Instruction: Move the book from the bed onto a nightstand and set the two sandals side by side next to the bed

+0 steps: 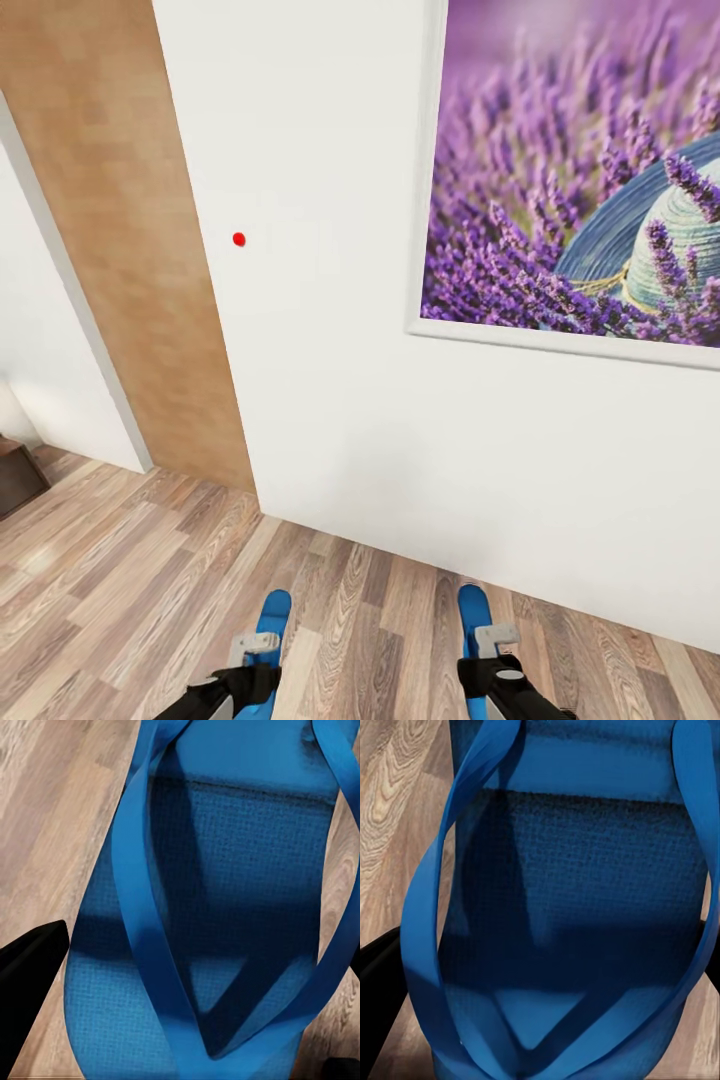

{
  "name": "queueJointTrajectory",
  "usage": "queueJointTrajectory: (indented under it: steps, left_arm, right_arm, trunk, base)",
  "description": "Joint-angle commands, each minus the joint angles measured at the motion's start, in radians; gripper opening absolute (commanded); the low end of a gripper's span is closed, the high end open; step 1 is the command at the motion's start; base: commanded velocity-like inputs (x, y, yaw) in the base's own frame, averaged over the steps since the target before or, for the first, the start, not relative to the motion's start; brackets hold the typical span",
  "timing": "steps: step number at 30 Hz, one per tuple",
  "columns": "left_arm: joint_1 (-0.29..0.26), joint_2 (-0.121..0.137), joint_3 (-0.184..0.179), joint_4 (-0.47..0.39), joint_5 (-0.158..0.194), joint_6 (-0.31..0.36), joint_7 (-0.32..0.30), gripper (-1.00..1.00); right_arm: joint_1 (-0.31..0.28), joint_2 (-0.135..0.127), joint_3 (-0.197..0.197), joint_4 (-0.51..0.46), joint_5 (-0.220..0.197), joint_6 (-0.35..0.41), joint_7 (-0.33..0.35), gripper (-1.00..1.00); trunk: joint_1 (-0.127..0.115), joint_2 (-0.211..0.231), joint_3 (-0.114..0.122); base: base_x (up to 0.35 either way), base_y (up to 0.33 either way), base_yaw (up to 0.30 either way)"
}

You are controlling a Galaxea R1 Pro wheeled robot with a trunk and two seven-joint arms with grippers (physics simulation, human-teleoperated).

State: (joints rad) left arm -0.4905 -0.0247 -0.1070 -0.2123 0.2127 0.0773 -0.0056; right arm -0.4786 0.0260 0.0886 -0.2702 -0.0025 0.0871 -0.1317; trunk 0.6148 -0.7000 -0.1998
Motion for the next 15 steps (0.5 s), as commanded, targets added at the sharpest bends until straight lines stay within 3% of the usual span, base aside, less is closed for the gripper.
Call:
queueJointTrajectory:
  steps: [1,10,15]
  left_arm:
    - [0.001,0.001,-0.009,-0.002,0.009,0.005,0.008,-1.00]
    - [0.079,0.001,-0.008,-0.002,0.011,0.000,0.009,-1.00]
    - [0.117,0.002,-0.008,-0.002,0.010,-0.053,0.009,-1.00]
  right_arm:
    - [0.004,-0.001,0.009,-0.001,0.000,0.008,-0.007,-1.00]
    - [0.038,-0.003,0.007,0.019,0.000,0.007,-0.006,-1.00]
    - [0.050,-0.003,0.006,0.027,0.000,0.005,-0.007,-1.00]
  trunk:
    - [0.000,-0.001,-0.001]
    - [0.000,-0.001,-0.001]
    - [0.000,-0.001,-0.001]
  base:
    - [-0.011,-0.001,0.002]
    - [-0.003,0.000,0.000]
    - [0.000,0.000,0.000]
